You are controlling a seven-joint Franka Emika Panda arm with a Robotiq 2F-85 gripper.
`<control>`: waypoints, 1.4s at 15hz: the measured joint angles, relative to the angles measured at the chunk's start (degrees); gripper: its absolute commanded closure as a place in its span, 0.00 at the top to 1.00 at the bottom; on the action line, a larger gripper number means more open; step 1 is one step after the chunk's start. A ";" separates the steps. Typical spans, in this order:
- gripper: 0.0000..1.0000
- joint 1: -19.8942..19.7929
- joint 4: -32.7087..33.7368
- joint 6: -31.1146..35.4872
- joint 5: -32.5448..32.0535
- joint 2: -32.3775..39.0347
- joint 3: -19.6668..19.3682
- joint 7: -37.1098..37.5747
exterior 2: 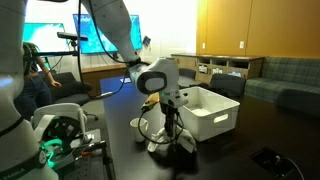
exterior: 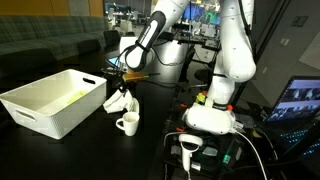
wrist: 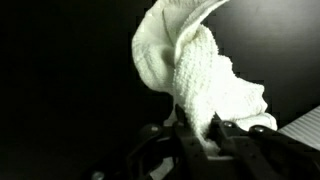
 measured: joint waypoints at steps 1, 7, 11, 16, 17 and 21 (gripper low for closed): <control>0.06 -1.21 -1.00 0.51 2.01 0.01 0.00 -0.04; 0.06 -8.04 -5.78 2.62 12.26 0.13 -0.07 -0.28; 0.06 -11.07 -6.56 2.66 16.02 0.89 -0.10 -0.32; 0.70 -11.26 -6.37 1.87 15.26 1.61 -1.63 -0.04; 0.77 -10.68 -6.17 1.42 14.45 1.53 -2.35 0.12; 1.00 -7.17 -5.54 -1.05 6.29 -0.24 -5.90 1.03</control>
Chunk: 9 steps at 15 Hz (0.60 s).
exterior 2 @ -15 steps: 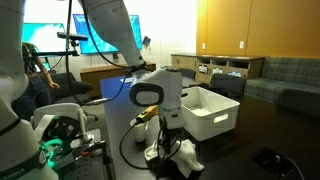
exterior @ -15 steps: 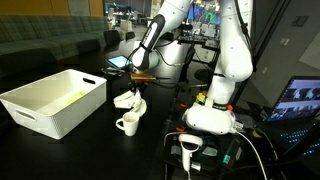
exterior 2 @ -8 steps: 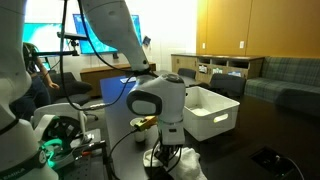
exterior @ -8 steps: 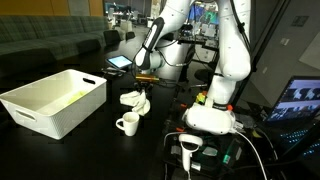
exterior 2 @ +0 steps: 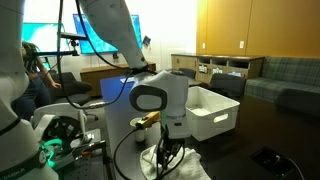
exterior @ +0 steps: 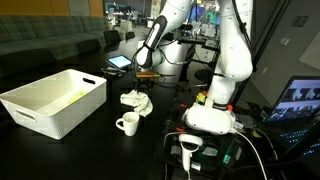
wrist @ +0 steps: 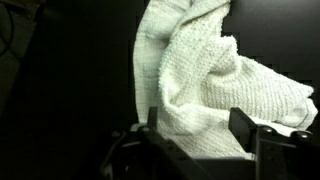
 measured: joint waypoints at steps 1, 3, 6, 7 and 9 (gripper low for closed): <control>1.00 1.23 0.30 -0.91 -3.67 -0.74 -1.16 0.28; 1.00 3.31 1.66 -3.28 -11.07 -2.06 -2.89 0.58; 1.00 4.89 6.11 -7.94 -19.62 -2.20 -3.10 0.23; 0.99 5.01 7.87 -9.34 -21.14 -1.77 -2.58 -0.84; 1.00 4.98 10.98 -10.83 -22.35 -0.11 -1.22 -4.49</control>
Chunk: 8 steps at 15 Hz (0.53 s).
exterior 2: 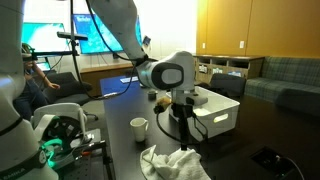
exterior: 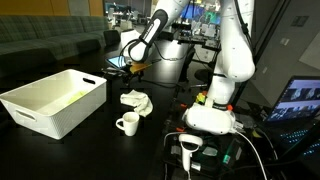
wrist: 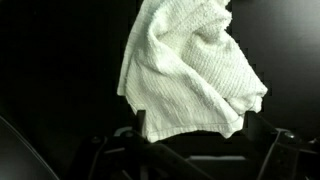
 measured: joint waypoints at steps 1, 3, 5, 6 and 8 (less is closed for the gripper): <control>1.00 -0.02 1.34 -0.25 -0.14 1.16 0.66 -2.17; 1.00 -0.07 3.58 -0.25 -0.18 3.92 1.87 -6.94; 1.00 -0.59 5.07 0.12 -0.18 6.54 3.11 -12.17; 1.00 -1.13 5.56 0.56 -0.17 7.78 3.82 -14.85; 1.00 -2.56 5.87 1.88 -0.10 9.79 5.15 -20.36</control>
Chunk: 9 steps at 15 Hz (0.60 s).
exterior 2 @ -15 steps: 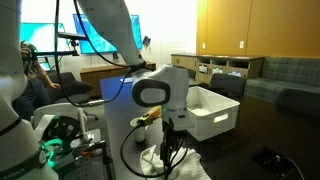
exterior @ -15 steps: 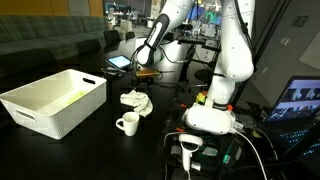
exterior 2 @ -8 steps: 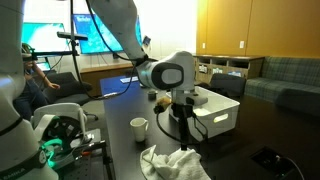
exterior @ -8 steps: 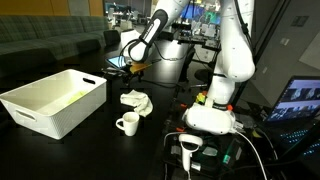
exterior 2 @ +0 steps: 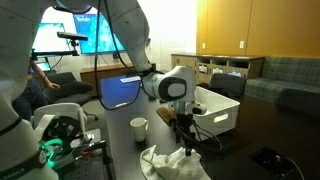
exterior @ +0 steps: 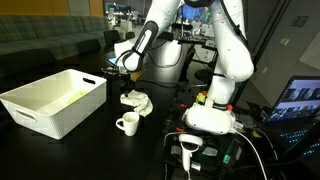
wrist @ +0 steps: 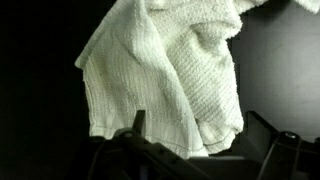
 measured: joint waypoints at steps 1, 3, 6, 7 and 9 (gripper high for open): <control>1.00 -0.86 -0.04 0.73 0.00 0.80 0.62 -3.21; 1.00 -2.59 -0.18 2.31 -0.07 2.08 1.48 -9.76; 1.00 -4.07 0.08 3.04 -2.07 3.34 1.65 -17.70; 1.00 -4.21 0.37 3.05 -3.21 3.74 1.61 -19.25; 1.00 -4.17 1.41 3.05 -5.69 4.66 1.58 -21.35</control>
